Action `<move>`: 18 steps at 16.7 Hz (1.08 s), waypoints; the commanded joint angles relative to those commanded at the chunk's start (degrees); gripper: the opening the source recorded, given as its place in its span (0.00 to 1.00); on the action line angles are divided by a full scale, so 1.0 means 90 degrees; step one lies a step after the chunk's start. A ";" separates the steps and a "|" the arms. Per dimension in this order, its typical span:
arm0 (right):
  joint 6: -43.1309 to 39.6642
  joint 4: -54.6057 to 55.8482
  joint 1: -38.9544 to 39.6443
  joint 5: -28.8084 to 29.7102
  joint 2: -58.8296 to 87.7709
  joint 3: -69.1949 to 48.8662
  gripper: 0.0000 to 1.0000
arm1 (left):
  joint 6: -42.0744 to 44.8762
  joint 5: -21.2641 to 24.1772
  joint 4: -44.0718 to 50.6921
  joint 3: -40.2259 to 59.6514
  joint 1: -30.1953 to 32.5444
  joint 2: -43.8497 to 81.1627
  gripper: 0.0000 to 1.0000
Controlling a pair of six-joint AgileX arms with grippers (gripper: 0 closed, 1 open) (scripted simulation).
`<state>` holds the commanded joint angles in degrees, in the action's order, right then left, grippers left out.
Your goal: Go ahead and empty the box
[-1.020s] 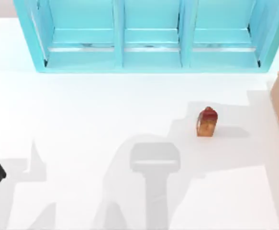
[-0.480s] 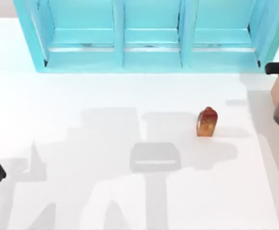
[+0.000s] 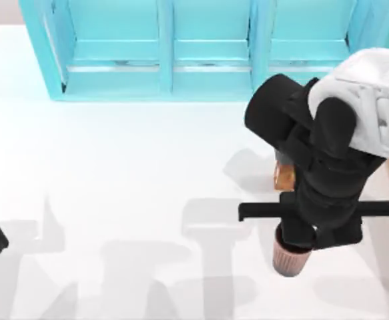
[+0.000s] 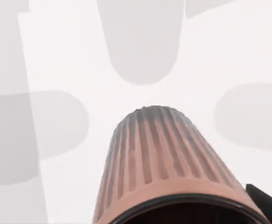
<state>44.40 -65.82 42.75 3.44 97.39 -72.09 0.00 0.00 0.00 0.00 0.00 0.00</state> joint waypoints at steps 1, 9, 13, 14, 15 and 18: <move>0.0260 0.0123 0.0260 0.0019 -0.0102 0.0205 0.00 | 0.0000 0.0000 0.0000 0.0000 0.0000 0.0000 1.00; 0.0629 0.0332 0.0604 0.0039 -0.0218 0.0538 0.00 | 0.0000 0.0000 0.0000 0.0000 0.0000 0.0000 1.00; 0.0643 0.1041 0.0638 0.0045 0.0001 0.0938 0.00 | 0.0000 0.0000 0.0000 0.0000 0.0000 0.0000 1.00; 0.0653 0.1240 0.0646 0.0043 0.0076 0.1066 0.00 | 0.0000 0.0000 0.0000 0.0000 0.0000 0.0000 1.00; 0.0660 0.1377 0.0652 0.0045 0.0133 0.1165 0.00 | 0.0000 0.0000 0.0000 0.0000 0.0000 0.0000 1.00; 0.0665 0.1457 0.0657 0.0050 0.0165 0.1225 0.00 | 0.0000 0.0000 0.0000 0.0000 0.0000 0.0000 1.00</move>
<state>50.38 -52.71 48.66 3.89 98.88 -61.06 0.00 0.00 0.00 0.00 0.00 0.00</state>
